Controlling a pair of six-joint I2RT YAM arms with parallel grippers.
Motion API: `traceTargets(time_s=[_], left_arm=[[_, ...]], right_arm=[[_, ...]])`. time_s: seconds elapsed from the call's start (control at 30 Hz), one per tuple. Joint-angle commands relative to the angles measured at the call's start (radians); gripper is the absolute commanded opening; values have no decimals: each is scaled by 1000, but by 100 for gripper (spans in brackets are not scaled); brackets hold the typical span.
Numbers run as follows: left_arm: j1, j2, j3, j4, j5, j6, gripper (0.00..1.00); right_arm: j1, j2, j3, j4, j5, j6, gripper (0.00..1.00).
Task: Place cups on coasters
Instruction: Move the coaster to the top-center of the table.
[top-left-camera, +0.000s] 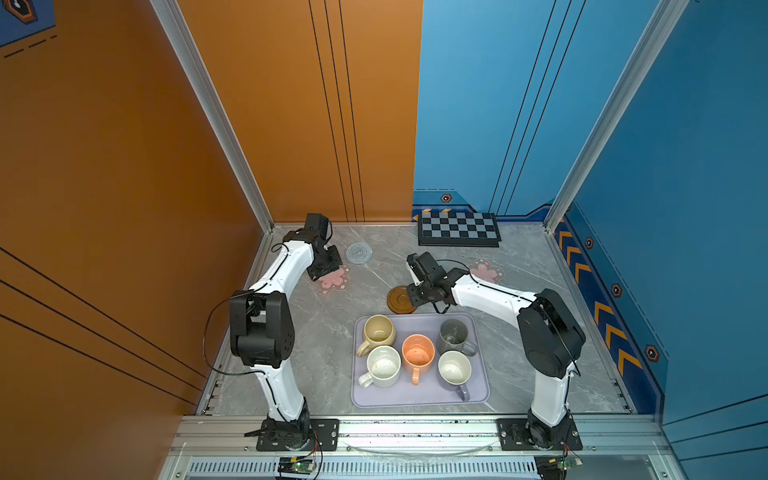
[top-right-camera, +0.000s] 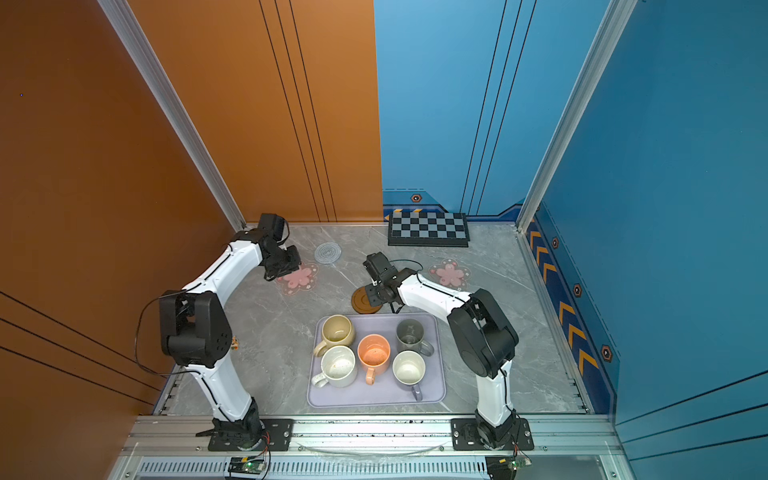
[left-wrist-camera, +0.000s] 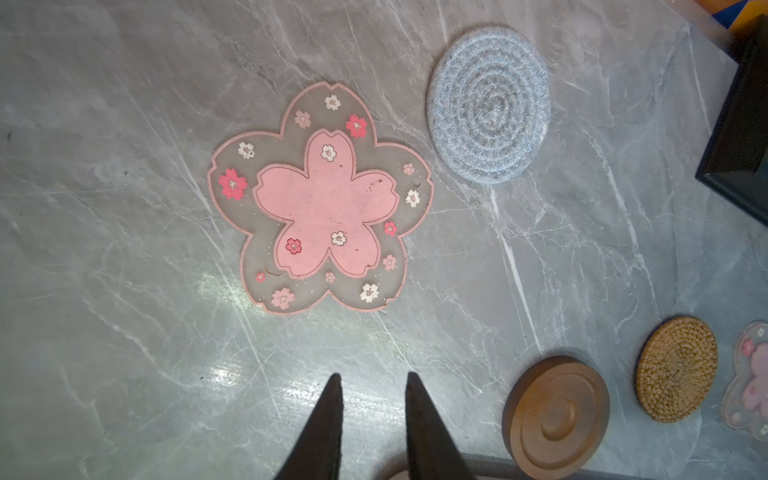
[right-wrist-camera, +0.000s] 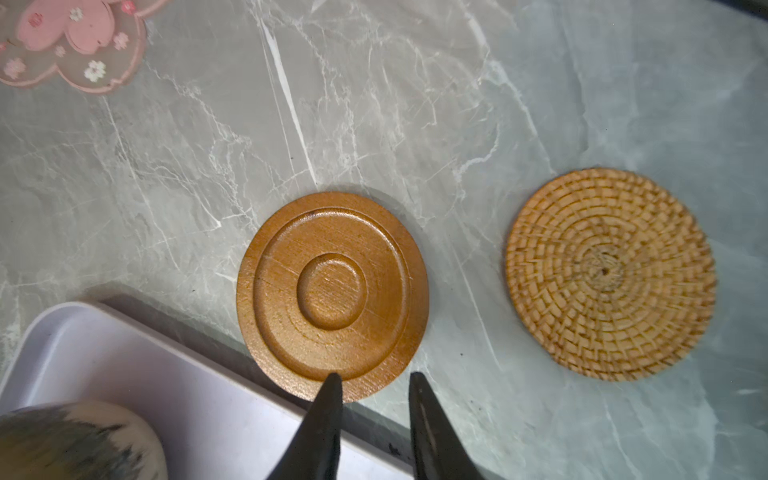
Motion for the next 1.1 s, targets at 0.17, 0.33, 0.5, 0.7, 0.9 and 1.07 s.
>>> traceTargets(time_s=[0.17,0.33,0.5,0.7,0.9,1.07], left_arm=[[15,-36,7,-23,41,-1,28],[17,-29,6,-23,46,-3,28],[20,-23,8,-23,46,-5,28],[29,-17,2,-23,44,-1,28],[39,-9,-1,-24,40,-5,27],[34,5,2,-23,39,-12,27]], right_arm=[[40,98,85,-76,-48,11,28],[40,174,125,-81,-30,2,27],[26,250,205,-107,-37,2,26],[13,328,309,-151,-33,-3,26],[-16,385,388,-184,-16,-3,26],[-39,446,493,-199,-12,-3,26]])
